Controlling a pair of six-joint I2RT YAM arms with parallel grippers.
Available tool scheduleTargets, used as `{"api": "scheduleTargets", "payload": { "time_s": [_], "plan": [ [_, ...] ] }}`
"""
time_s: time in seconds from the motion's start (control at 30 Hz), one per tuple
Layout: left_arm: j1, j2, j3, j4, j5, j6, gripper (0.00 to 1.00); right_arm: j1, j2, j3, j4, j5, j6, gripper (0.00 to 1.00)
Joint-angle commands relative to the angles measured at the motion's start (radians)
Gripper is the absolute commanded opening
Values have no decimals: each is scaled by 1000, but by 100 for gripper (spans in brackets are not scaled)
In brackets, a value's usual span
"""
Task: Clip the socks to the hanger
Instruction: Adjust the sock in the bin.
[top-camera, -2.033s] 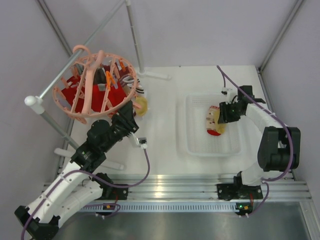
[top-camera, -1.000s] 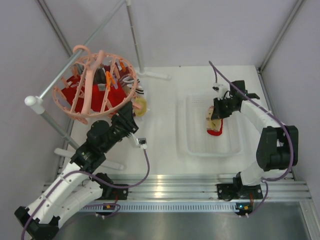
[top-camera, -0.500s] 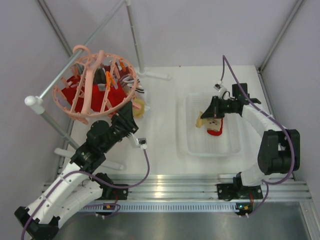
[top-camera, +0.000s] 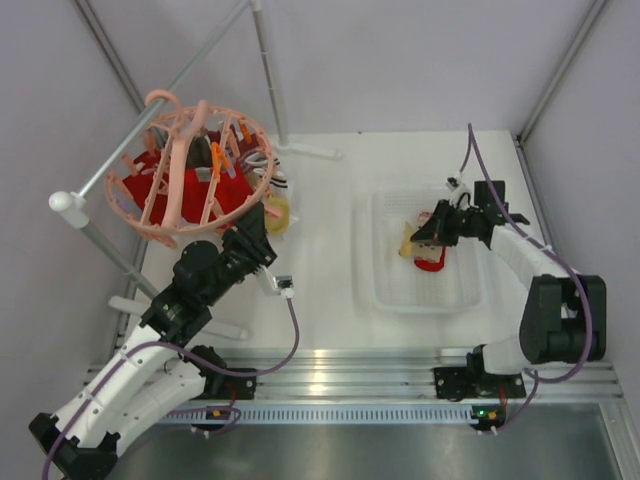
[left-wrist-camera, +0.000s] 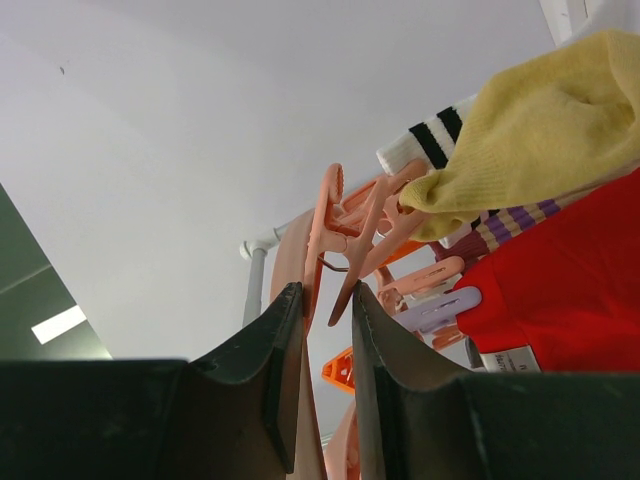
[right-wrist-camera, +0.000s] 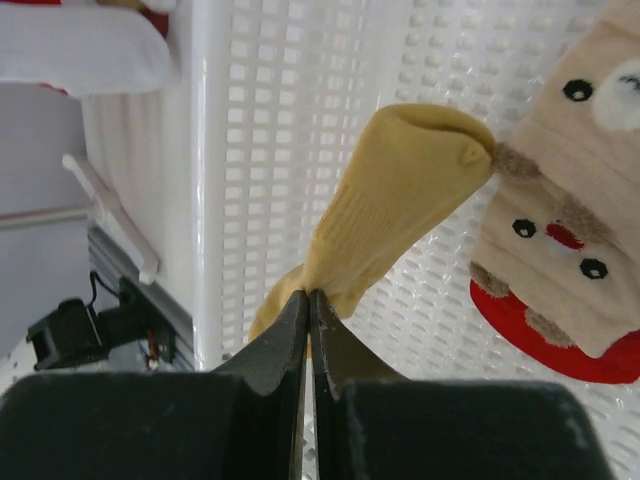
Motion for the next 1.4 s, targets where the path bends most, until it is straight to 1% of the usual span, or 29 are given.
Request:
{"api": "scheduleTargets", "payload": {
  "time_s": [0.0, 0.03, 0.13, 0.27, 0.37, 0.47, 0.5, 0.6, 0.7, 0.73, 0.8, 0.83, 0.87, 0.9, 0.93, 1.03, 1.07, 1.1, 1.13, 1.17, 1.2, 1.23, 1.27, 1.33, 1.37],
  "plan": [
    [1, -9, -13, 17, 1, 191, 0, -4, -185, -16, 129, 134, 155, 0],
    [-1, -12, -13, 20, 1, 190, 0, -4, -231, -16, 94, 177, 166, 0],
    [1, -14, -16, 17, -2, 188, 0, -2, -296, -17, -31, 289, 181, 0],
    [1, -12, -19, 21, -2, 188, 0, 2, -342, -63, -97, 343, 231, 0],
    [1, -16, -19, 15, -2, 188, 0, 24, -345, -73, -108, 398, 262, 0],
    [1, -19, -22, 11, -3, 186, 0, 71, -289, -58, -113, 465, 259, 0],
    [1, -17, -24, 14, -5, 188, 0, 105, -244, -39, -136, 510, 261, 0],
    [1, -12, -27, 18, -3, 185, 0, 140, -146, -19, -133, 513, 291, 0],
    [-1, -11, -33, 23, -6, 183, 0, 198, -42, 37, -61, 510, 308, 0],
    [1, -12, -33, 21, -6, 183, 0, 215, -17, 50, 1, 501, 319, 0],
    [1, -12, -33, 20, -6, 182, 0, 221, 61, 94, 48, 498, 345, 0],
    [1, -12, -33, 20, -5, 182, 0, 222, 92, 113, 71, 470, 356, 0],
    [-1, -12, -32, 17, -6, 179, 0, 220, 122, 163, 79, 460, 374, 1],
    [1, -14, -32, 15, -8, 180, 0, 220, 179, 185, 79, 447, 386, 2],
    [-1, -14, -32, 14, -8, 177, 0, 214, 202, 205, 85, 408, 400, 8],
    [1, -19, -35, 11, -8, 176, 0, 203, 256, 252, 134, 293, 422, 20],
    [1, -20, -35, 11, -10, 176, 0, 203, 259, 275, 131, 277, 388, 30],
    [1, -19, -36, 9, -13, 174, 0, 203, 256, 285, 126, 265, 364, 35],
    [1, -23, -36, 9, -13, 173, 0, 200, 253, 294, 119, 234, 332, 42],
    [1, -23, -38, 6, -14, 171, 0, 200, 250, 317, 110, 222, 234, 53],
    [-1, -23, -38, 5, -14, 170, 0, 200, 250, 334, 65, 214, 177, 55],
    [1, -23, -39, 5, -14, 170, 0, 194, 250, 347, 57, 167, 119, 56],
    [1, -26, -42, 5, -16, 168, 0, 189, 242, 349, 54, 148, 7, 56],
    [1, -28, -42, 5, -14, 167, 0, 183, 213, 348, 37, 99, -117, 56],
    [1, -26, -44, 6, -16, 165, 0, 183, 207, 351, 22, 85, -270, 55]
  ]
}}
